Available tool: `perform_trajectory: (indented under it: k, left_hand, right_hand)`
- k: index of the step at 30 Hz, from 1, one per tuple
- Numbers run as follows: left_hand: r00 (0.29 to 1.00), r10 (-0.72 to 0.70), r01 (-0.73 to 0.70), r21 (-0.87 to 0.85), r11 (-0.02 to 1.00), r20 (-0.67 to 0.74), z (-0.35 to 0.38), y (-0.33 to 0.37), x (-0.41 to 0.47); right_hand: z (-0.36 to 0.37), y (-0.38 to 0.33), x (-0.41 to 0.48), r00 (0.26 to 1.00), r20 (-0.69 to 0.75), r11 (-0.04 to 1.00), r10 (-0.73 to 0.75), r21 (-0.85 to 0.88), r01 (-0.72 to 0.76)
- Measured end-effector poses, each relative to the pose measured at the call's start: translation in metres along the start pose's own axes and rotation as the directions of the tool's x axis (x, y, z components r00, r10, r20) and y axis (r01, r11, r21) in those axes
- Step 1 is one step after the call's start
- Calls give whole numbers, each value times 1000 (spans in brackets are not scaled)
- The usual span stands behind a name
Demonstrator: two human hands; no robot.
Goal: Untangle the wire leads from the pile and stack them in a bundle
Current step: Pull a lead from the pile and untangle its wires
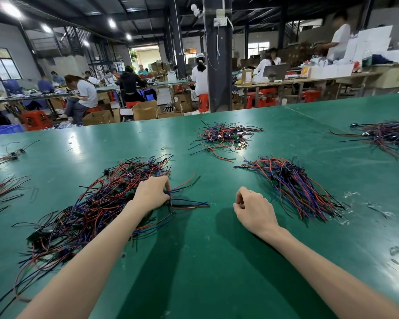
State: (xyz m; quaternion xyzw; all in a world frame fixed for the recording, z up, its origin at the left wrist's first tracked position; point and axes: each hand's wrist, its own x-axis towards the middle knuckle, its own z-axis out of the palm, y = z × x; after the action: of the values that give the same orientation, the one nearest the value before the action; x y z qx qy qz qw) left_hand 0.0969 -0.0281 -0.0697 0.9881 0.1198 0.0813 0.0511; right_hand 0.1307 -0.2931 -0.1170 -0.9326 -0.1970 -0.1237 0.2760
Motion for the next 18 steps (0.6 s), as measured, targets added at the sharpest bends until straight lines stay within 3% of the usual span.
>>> perform_trajectory:
  k: [3,7,10,12,15,18]
  left_hand:
    - [974,2,-35,-143,989,-226,-2,1,-3]
    - [854,-86,-170,-431,886,-514,-19,8,-6]
    - [770,-168,-253,-536,806,-616,-35,19,-7]
    - [761,-255,-284,-660,696,-596,-45,29,-9]
    - [803,-364,-269,-831,488,-473,-50,44,-13]
    - [872,-403,-223,-958,180,-279,-45,62,-22]
  right_hand:
    - [0,0,0,1000,-6,1000,1,3,-1]
    - [0,1,-2,1000,-11,1000,6,5,-6]
    - [0,0,-1,1000,-24,1000,4,10,-4]
    - [1,-1,-1,999,-31,1000,9,17,-9]
    - [1,0,0,999,-41,999,14,52,-12]
    - [-1,1,1,997,-68,988,38,154,-27]
